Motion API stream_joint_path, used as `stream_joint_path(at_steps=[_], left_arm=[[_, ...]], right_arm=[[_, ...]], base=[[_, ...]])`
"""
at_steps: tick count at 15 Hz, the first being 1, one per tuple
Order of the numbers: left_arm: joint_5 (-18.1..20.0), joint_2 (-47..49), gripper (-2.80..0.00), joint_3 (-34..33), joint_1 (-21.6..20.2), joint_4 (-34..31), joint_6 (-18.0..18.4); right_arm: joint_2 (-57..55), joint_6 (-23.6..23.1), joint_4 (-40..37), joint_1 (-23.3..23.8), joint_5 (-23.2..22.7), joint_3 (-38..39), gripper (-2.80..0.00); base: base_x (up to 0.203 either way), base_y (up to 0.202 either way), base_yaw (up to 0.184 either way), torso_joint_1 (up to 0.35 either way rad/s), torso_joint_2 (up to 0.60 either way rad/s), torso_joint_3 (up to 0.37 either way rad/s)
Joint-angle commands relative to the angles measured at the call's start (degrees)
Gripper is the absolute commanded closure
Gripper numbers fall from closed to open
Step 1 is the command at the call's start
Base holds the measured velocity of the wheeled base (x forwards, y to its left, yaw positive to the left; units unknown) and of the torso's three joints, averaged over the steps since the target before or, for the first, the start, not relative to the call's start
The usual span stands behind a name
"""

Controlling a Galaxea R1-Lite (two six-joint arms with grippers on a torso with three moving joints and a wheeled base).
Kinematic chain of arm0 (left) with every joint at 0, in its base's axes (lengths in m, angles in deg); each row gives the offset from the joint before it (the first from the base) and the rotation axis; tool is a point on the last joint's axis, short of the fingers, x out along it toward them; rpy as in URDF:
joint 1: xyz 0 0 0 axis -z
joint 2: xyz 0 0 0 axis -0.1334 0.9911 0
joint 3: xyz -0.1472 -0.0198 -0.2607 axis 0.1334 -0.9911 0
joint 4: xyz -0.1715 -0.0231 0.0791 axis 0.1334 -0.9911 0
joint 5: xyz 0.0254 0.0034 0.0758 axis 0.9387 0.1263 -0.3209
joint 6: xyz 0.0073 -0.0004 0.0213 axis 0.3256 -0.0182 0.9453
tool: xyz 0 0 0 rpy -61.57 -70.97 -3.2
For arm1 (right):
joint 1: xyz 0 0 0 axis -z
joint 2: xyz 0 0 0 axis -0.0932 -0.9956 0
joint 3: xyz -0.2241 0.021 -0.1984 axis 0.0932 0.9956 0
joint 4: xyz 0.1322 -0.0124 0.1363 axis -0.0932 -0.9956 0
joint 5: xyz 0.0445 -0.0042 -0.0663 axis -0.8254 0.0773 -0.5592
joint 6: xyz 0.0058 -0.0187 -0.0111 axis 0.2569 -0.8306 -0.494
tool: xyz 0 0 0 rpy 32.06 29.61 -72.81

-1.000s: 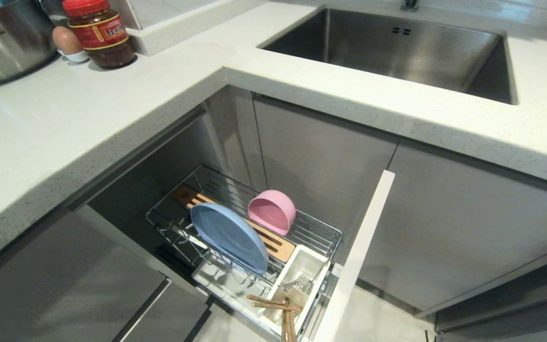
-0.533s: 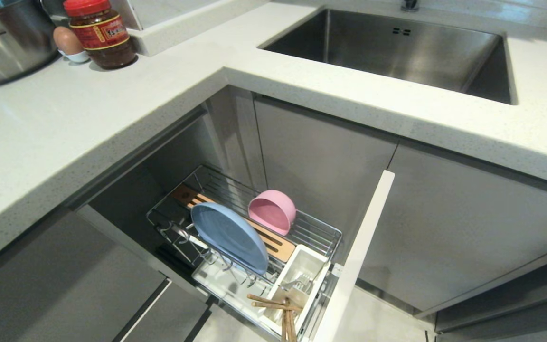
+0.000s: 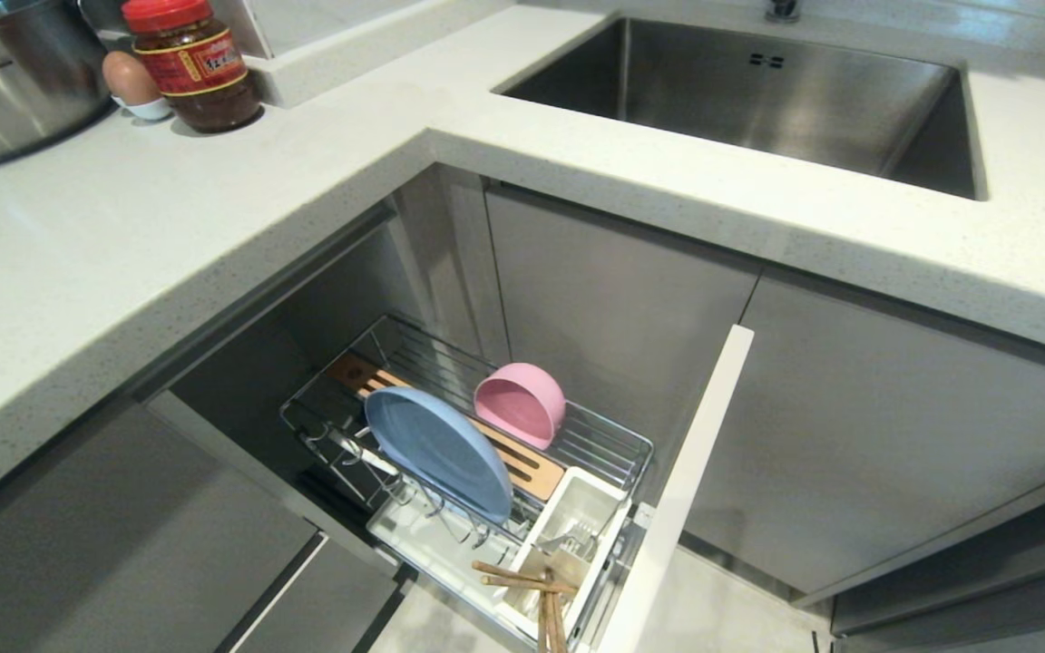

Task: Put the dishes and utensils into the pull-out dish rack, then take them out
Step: Take the plate out of the cupboard

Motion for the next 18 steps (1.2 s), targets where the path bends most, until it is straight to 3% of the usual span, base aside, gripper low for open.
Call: stream_joint_path(at_steps=[1,3,5,9,11,18], left_arm=[[-2.3,-0.5,0.0,-11.5,0.0,12.8,0.9],[-3.4,-0.5,0.0,-22.9,0.0,24.6,1.5],[-4.3,-0.4,0.0,-27.9,0.0,27.1,0.3],[-5.2,-0.4,0.0,-27.4,0.0,12.1,-0.4],[-5.1,-0.4,0.0,-27.4,0.1,7.5,0.0],[-5.0,-0.4,0.0,-27.4,0.0,6.8,1.0]], right_arm=[[0.2,0.0,0.0,0.0,0.0,0.0,0.0],[0.2,0.0,0.0,0.0,0.0,0.0,0.0],[0.2,0.0,0.0,0.0,0.0,0.0,0.0],[0.2,0.0,0.0,0.0,0.0,0.0,0.0],[0.2,0.0,0.0,0.0,0.0,0.0,0.0],[0.2,0.0,0.0,0.0,0.0,0.0,0.0]], base=[[0.0,0.0,0.0,0.0,0.0,0.0],[0.0,0.0,0.0,0.0,0.0,0.0],[0.0,0.0,0.0,0.0,0.0,0.0],[0.0,0.0,0.0,0.0,0.0,0.0],[0.0,0.0,0.0,0.0,0.0,0.0],[0.0,0.0,0.0,0.0,0.0,0.0]])
